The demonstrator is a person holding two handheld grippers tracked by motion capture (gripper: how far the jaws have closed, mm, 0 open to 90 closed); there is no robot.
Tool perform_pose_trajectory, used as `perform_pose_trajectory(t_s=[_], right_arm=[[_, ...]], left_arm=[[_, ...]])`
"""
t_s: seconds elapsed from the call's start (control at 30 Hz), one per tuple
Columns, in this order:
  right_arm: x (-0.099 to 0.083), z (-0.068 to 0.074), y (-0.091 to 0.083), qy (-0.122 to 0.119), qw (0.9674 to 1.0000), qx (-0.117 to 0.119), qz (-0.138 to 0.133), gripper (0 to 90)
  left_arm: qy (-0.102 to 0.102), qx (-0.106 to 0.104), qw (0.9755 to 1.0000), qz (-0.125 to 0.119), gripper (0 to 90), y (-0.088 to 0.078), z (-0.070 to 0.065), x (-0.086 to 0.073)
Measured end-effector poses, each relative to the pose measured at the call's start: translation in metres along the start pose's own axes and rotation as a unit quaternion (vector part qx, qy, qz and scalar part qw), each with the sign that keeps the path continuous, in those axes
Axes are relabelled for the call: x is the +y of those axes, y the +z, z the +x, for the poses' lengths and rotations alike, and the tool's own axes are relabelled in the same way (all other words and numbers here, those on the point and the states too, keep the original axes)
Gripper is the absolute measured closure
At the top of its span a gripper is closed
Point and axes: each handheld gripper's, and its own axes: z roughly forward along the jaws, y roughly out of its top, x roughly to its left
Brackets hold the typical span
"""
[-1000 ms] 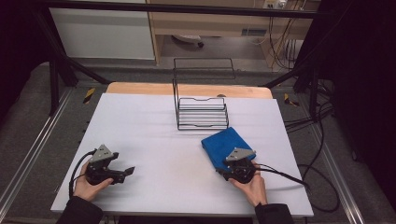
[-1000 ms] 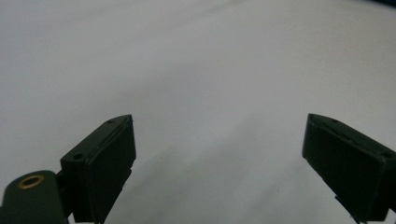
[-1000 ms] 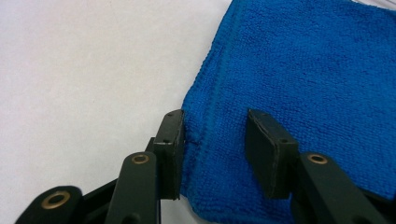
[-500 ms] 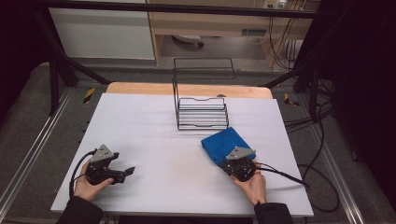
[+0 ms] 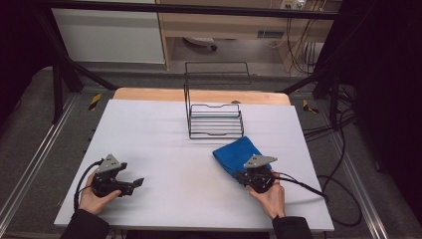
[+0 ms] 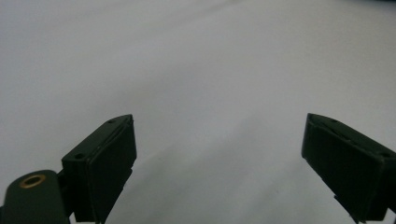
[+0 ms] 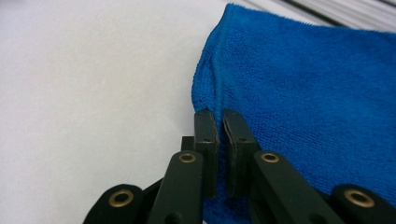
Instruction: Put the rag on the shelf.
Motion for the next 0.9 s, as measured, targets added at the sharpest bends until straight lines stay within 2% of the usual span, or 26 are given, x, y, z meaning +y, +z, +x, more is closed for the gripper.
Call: perform_pose_trajectory(t_s=[0.27, 0.43, 0.5, 0.73, 0.9], right_arm=[[0.005, 0.011, 0.0, -0.008, 0.9998, 0.018, 0.002, 86.6], [0.006, 0.011, -0.001, -0.005, 0.9997, 0.024, 0.005, 86.7], [0.007, 0.013, -0.002, 0.003, 0.9995, 0.031, 0.0, 86.7], [0.015, 0.025, -0.005, 0.008, 0.9985, 0.052, -0.015, 86.7], [0.023, 0.036, -0.005, 0.016, 0.9966, 0.075, -0.032, 86.8]], left_arm=[[0.0, -0.001, 1.0, 0.0, 10.3, 0.0, 0.0, 0.0], [0.0, -0.002, 1.0, 0.0, 10.3, 0.0, 0.0, 0.0], [-0.001, -0.002, 1.0, 0.0, 10.3, 0.0, 0.0, 0.0], [-0.001, -0.002, 1.0, 0.0, 10.3, 0.0, 0.0, 0.0], [-0.001, -0.003, 1.0, 0.001, 10.3, 0.001, 0.0, 0.0]])
